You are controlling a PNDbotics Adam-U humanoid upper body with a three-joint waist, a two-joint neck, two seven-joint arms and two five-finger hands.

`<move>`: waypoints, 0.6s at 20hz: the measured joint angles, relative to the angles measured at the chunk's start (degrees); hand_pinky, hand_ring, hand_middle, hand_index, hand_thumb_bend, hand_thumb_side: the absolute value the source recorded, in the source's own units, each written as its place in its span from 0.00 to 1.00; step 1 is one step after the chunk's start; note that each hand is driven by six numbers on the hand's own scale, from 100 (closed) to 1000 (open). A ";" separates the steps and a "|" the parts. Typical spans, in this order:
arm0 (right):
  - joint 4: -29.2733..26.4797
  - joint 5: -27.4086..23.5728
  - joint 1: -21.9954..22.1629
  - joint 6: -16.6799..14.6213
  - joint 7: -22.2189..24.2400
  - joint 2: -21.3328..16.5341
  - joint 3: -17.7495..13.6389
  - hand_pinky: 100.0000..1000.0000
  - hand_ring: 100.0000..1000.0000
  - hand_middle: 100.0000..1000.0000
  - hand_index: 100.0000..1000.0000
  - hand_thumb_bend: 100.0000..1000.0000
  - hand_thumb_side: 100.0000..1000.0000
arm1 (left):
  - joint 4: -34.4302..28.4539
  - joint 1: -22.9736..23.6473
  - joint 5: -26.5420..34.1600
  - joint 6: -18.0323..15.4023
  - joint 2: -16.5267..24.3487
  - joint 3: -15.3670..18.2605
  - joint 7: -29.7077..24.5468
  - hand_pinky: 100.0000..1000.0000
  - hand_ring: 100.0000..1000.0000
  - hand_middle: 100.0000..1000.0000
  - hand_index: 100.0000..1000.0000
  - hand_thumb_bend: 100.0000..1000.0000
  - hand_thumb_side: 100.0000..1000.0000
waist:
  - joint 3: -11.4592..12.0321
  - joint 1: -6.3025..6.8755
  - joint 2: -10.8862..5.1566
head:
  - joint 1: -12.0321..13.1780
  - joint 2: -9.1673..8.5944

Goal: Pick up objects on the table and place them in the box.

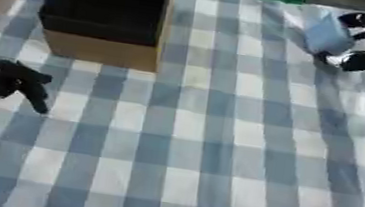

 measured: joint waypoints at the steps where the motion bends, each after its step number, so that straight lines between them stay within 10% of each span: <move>1: 0.00 0.00 0.08 -0.04 -0.42 0.01 0.00 0.63 0.78 0.36 0.59 0.31 0.00 | 0.00 0.00 0.00 0.03 0.00 -0.09 -0.02 0.88 0.48 0.50 0.72 0.09 0.88 | -0.12 -0.08 0.00 | 0.00 0.00; 5: -0.04 -0.24 0.46 -0.29 -2.36 0.05 0.00 0.59 0.75 0.19 0.43 0.13 0.00 | 0.01 -0.03 0.00 0.16 0.00 -0.13 -0.12 0.88 0.48 0.50 0.72 0.09 0.87 | -0.43 -0.48 -0.07 | 0.00 0.00; 12: -1.18 -1.32 0.49 -0.62 -5.70 0.52 0.08 0.58 0.73 0.11 0.36 0.09 0.00 | 0.04 -0.30 0.22 0.62 0.00 -0.15 -0.27 0.88 0.48 0.50 0.72 0.09 0.86 | -0.76 -1.45 -1.04 | 0.01 0.00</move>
